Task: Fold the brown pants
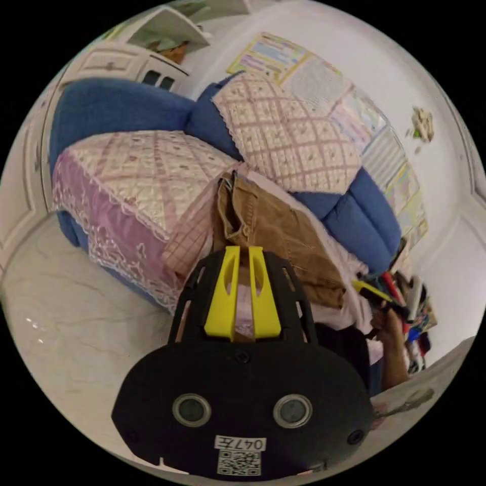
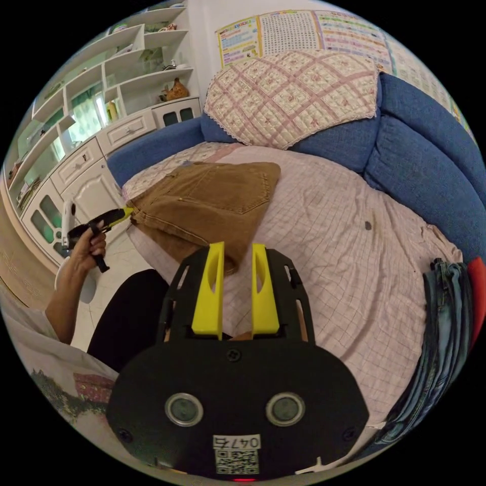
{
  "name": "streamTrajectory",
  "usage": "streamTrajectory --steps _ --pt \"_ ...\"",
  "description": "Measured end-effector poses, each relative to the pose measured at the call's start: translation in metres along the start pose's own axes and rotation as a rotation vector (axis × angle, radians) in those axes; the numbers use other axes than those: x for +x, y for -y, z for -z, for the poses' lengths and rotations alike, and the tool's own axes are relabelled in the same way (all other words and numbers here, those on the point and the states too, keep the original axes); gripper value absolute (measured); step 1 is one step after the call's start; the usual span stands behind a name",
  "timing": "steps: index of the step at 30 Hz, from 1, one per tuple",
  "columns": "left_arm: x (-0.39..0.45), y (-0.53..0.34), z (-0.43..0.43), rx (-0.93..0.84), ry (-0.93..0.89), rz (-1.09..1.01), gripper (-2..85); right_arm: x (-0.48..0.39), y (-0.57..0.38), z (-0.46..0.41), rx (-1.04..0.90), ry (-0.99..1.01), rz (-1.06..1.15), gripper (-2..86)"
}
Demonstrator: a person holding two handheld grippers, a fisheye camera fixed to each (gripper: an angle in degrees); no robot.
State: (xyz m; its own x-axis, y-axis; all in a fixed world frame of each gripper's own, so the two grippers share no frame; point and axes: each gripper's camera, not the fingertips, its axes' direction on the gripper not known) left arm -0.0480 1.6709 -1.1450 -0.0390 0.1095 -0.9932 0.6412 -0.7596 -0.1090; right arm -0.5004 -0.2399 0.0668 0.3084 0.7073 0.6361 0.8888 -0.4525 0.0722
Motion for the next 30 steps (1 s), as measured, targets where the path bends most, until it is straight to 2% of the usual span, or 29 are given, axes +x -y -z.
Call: streamTrajectory --steps 2,6,11,15,17,20,24,27,30 --pt "-0.035 -0.004 0.029 0.018 -0.067 0.073 2.7 -0.013 0.008 -0.002 -0.004 -0.005 0.015 4.6" --pt "-0.058 -0.009 0.074 0.032 -0.058 0.100 3.8 -0.045 0.028 -0.004 -0.008 0.012 0.083 5.1" --pt "-0.128 -0.029 0.152 0.117 -0.096 0.231 6.3 -0.110 0.044 -0.028 -0.089 -0.037 0.290 7.8" --pt "-0.160 -0.042 0.166 0.086 -0.070 0.244 7.9 -0.145 0.041 -0.043 -0.120 -0.132 0.374 7.9" --pt "-0.162 -0.049 0.161 0.037 -0.080 0.183 8.6 -0.164 0.040 -0.055 -0.169 -0.163 0.409 7.1" --pt "-0.150 -0.055 0.156 -0.010 -0.040 0.080 10.0 -0.176 0.040 -0.057 -0.156 -0.153 0.375 4.0" --pt "-0.167 -0.068 0.154 -0.040 -0.072 0.101 12.3 -0.187 0.040 -0.057 -0.143 -0.140 0.343 1.2" --pt "-0.192 -0.086 0.157 -0.071 -0.038 0.128 13.9 -0.202 0.042 -0.052 -0.135 -0.108 0.303 1.6" --pt "-0.216 -0.104 0.177 -0.040 -0.074 0.091 14.4 -0.242 0.043 -0.038 -0.046 -0.097 0.364 4.5"
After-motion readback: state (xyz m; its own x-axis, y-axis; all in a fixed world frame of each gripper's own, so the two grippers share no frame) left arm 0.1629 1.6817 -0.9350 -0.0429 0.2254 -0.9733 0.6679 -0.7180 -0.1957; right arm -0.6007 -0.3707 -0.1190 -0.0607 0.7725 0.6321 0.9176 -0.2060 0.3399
